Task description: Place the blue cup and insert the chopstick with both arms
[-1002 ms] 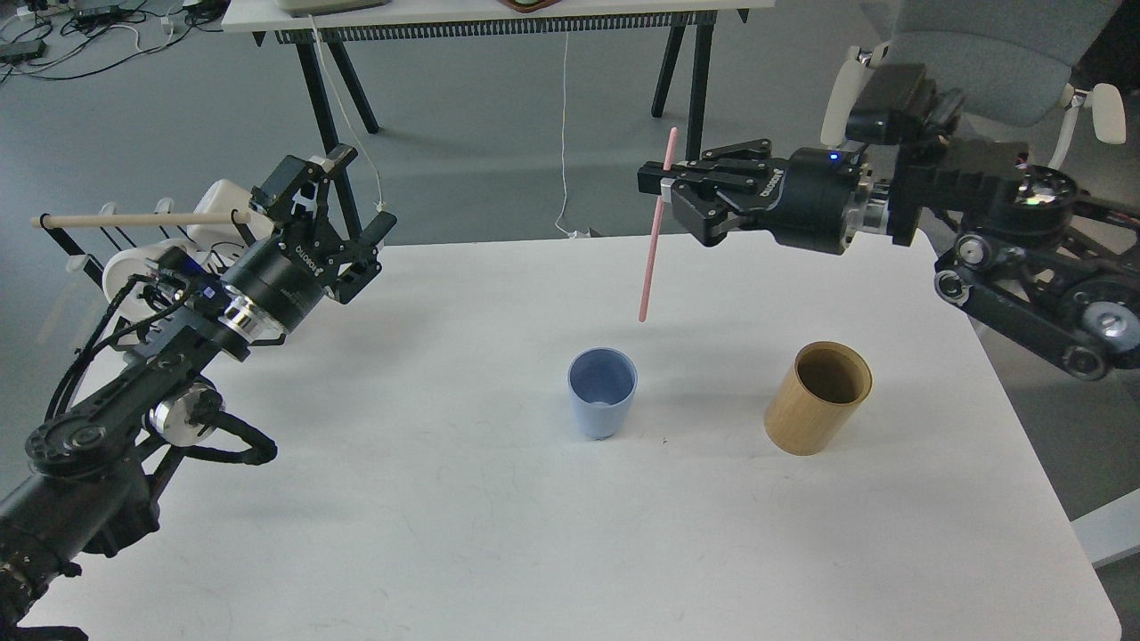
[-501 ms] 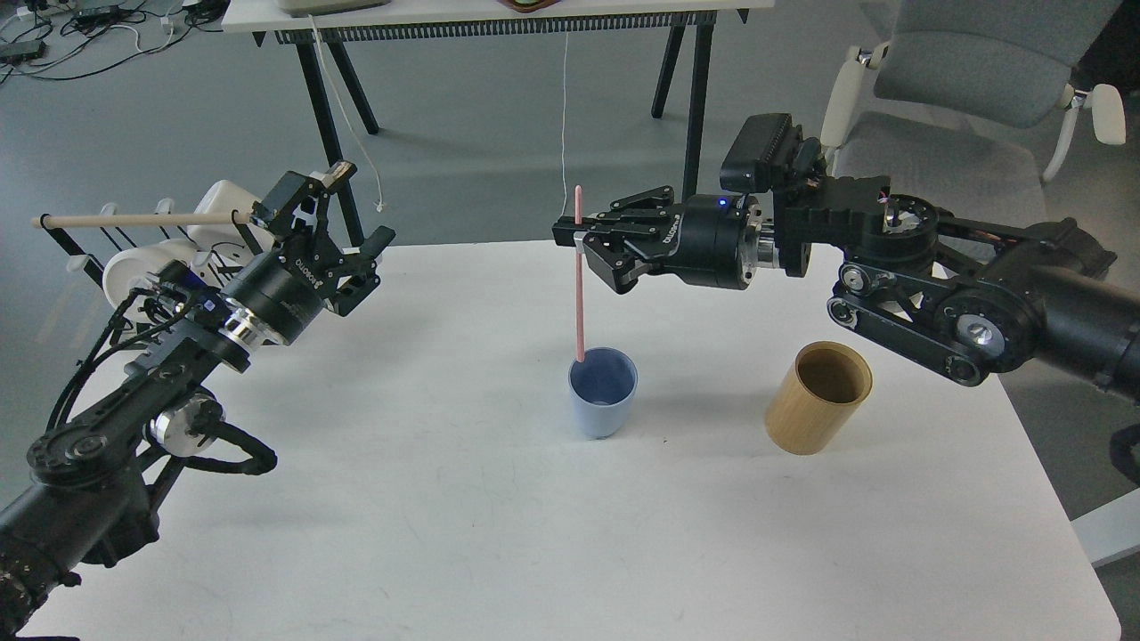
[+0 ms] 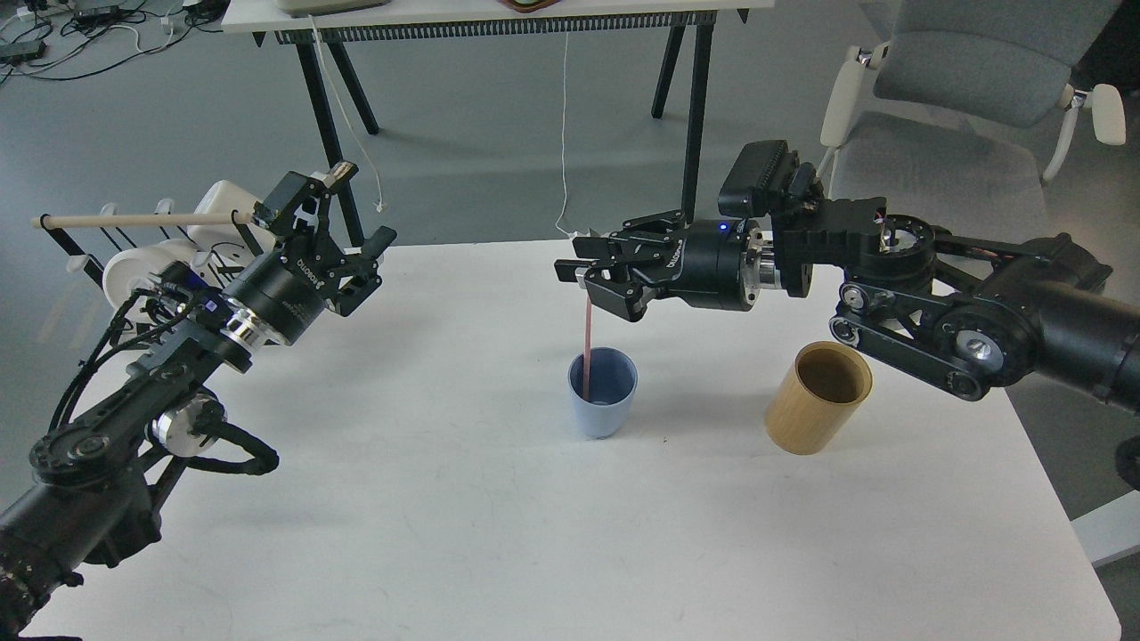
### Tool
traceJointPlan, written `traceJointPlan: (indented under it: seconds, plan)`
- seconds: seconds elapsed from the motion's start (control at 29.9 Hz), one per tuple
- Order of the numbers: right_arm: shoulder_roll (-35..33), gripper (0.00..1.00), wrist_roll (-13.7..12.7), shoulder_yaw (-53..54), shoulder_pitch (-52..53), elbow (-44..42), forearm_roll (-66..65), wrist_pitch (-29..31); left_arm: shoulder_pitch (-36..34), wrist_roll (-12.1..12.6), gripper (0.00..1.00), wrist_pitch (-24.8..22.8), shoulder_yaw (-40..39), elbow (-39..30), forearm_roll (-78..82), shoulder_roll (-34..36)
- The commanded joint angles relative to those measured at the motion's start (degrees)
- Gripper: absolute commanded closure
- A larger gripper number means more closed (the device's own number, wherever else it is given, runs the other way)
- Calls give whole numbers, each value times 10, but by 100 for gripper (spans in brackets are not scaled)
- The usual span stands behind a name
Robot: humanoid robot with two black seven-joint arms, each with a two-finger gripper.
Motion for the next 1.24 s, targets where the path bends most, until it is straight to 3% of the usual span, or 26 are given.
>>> traceJointPlan:
  seconds: [0.0, 0.03, 0.3, 0.53, 0.63, 0.84, 1.2]
  plan:
    - [-2, 16, 0, 8, 0, 4, 10, 0, -1, 0, 1, 0, 0, 0, 0, -1]
    - [-3, 0, 0, 11, 0, 5, 21, 2, -1, 0, 1, 0, 0, 0, 0, -1]
    - [-62, 0, 0, 104, -14, 32, 259, -3, -5, 0, 1, 0, -12, -4, -10, 1]
    - [-82, 0, 0, 267, -145, 27, 585, -17, -17, 0, 1, 0, -39, -12, -52, 0]
    - [-93, 0, 0, 321, -202, 28, 643, 38, -39, 0, 1, 0, -38, -12, -53, -1]
    - [-85, 0, 0, 382, -272, -19, 676, 274, -47, 0, 1, 0, -38, -12, -53, 5]
    - [-74, 0, 0, 422, -285, -28, 685, 271, -40, 0, 1, 0, -36, -12, -53, 17]
